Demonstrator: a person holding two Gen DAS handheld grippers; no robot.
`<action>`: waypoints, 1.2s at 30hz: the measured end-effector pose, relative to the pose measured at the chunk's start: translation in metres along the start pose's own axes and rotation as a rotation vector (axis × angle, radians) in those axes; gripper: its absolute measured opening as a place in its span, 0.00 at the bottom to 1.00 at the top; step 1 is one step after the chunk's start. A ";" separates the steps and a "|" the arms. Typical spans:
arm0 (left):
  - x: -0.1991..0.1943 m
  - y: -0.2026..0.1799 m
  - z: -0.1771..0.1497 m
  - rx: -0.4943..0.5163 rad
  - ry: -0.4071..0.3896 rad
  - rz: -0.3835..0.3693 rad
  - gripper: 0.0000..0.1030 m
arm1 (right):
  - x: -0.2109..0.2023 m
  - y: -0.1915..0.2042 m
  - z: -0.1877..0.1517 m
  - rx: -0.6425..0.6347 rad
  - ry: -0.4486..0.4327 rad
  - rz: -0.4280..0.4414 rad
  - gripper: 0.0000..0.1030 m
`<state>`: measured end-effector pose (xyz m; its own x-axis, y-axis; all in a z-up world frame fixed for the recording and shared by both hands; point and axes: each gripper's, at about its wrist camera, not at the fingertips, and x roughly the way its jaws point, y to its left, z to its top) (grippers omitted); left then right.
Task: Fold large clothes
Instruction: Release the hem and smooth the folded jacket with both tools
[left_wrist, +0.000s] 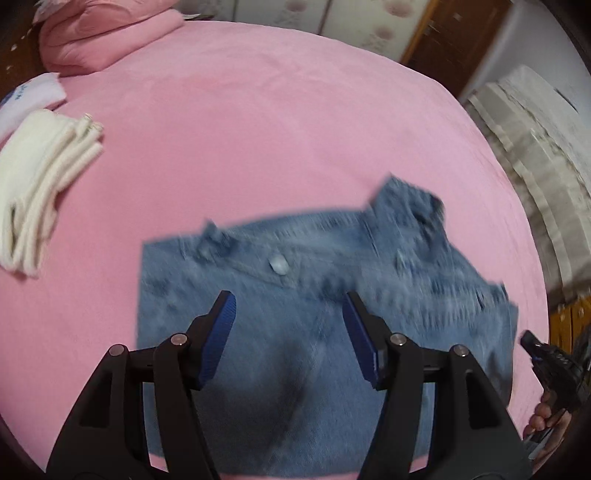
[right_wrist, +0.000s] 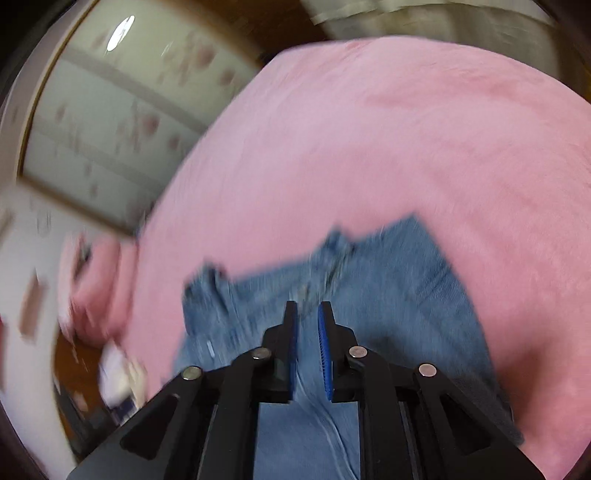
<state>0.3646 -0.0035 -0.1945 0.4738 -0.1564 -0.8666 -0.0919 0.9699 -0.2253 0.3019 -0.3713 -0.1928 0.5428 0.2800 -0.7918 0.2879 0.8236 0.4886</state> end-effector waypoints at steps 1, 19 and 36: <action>0.000 -0.005 -0.012 0.011 0.006 -0.024 0.47 | 0.006 0.016 -0.021 -0.076 0.040 -0.001 0.11; 0.047 -0.015 -0.100 0.042 0.289 0.108 0.10 | 0.109 0.094 -0.159 -0.454 0.432 0.105 0.00; -0.002 0.039 -0.132 -0.080 0.236 0.206 0.10 | 0.011 0.007 -0.136 -0.278 0.122 -0.351 0.00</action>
<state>0.2441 0.0105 -0.2602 0.2222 -0.0062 -0.9750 -0.2378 0.9694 -0.0603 0.2027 -0.2952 -0.2478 0.3487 0.0031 -0.9372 0.2060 0.9753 0.0798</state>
